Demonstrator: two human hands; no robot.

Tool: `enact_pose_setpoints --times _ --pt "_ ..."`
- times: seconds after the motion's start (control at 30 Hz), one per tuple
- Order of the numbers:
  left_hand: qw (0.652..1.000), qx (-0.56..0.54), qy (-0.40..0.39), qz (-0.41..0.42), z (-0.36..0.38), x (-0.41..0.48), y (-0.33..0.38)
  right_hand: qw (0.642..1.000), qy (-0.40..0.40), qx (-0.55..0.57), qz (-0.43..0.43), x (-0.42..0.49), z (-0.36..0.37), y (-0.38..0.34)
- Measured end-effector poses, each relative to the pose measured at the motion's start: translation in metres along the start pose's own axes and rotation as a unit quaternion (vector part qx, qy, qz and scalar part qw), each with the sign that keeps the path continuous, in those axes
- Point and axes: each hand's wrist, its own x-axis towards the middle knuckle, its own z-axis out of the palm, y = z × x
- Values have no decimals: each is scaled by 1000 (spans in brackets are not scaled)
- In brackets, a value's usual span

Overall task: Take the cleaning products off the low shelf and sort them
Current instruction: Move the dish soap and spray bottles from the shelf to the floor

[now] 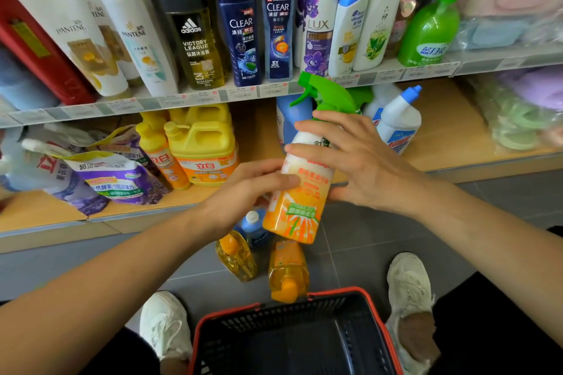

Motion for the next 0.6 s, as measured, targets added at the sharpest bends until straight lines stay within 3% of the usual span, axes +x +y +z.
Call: enact_pose_setpoints --times 0.17,0.33,0.6 --pt "994 -105 -15 31 -9 -3 -1 993 23 81 85 -6 -5 7" --pt "983 -141 15 116 -13 -5 5 950 47 241 195 -8 -6 10" --pt "966 17 90 243 -10 -10 18 880 19 389 270 -6 3 -2"
